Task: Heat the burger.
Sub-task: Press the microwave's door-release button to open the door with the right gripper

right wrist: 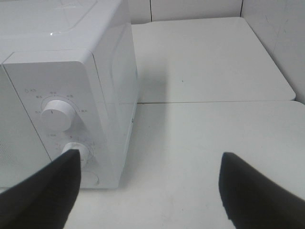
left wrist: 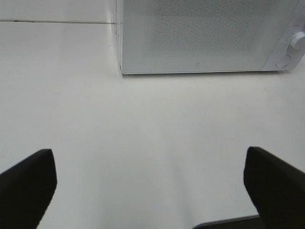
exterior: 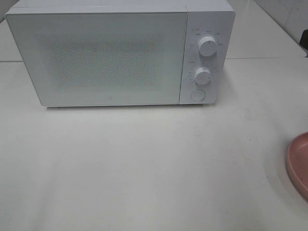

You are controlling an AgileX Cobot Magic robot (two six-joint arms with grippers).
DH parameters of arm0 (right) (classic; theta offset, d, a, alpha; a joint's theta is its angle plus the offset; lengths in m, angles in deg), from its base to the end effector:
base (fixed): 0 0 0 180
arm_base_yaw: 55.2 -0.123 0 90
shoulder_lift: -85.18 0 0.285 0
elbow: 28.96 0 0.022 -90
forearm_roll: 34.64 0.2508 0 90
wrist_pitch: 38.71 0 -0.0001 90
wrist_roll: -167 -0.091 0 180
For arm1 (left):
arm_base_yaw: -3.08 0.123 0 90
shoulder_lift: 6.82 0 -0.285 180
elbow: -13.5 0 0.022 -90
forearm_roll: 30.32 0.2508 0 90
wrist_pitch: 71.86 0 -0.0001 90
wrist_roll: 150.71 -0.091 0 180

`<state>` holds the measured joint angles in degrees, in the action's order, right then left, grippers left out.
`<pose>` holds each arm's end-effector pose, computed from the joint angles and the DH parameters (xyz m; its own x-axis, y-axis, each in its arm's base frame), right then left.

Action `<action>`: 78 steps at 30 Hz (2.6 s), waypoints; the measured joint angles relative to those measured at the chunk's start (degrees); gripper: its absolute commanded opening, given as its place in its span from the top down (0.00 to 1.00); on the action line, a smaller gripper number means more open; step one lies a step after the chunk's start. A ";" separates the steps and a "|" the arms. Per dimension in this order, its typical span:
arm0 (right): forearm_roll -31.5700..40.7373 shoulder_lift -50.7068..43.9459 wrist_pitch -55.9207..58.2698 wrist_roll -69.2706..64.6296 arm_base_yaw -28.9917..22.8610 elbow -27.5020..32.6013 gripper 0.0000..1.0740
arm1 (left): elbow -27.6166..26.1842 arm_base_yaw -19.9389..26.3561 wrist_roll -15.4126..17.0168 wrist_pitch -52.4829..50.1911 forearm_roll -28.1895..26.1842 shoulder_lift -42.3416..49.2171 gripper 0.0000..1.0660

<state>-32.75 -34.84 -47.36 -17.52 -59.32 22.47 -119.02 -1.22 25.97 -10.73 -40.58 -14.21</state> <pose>0.1872 0.0130 0.2785 -0.2265 0.0952 -0.9694 -0.0421 0.9933 0.1074 -0.0102 -0.0135 0.2830 -0.4371 0.0039 -0.8994 0.2016 0.9750 -0.0937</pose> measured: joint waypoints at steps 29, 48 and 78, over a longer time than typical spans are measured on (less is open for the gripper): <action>16.67 28.88 -47.90 11.12 -12.55 12.66 0.30 | 0.00 0.00 0.00 0.00 0.00 0.00 0.06; 42.23 43.95 -60.05 16.67 -37.53 8.08 0.30 | 0.00 0.00 0.00 0.00 0.00 0.00 0.06; 46.70 49.16 -57.18 -7.68 -42.06 2.64 0.51 | 0.00 0.00 0.00 0.00 0.00 0.00 0.06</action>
<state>13.94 14.32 -104.54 -25.20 -101.38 25.11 -119.02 -1.22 25.97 -10.73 -40.58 -14.21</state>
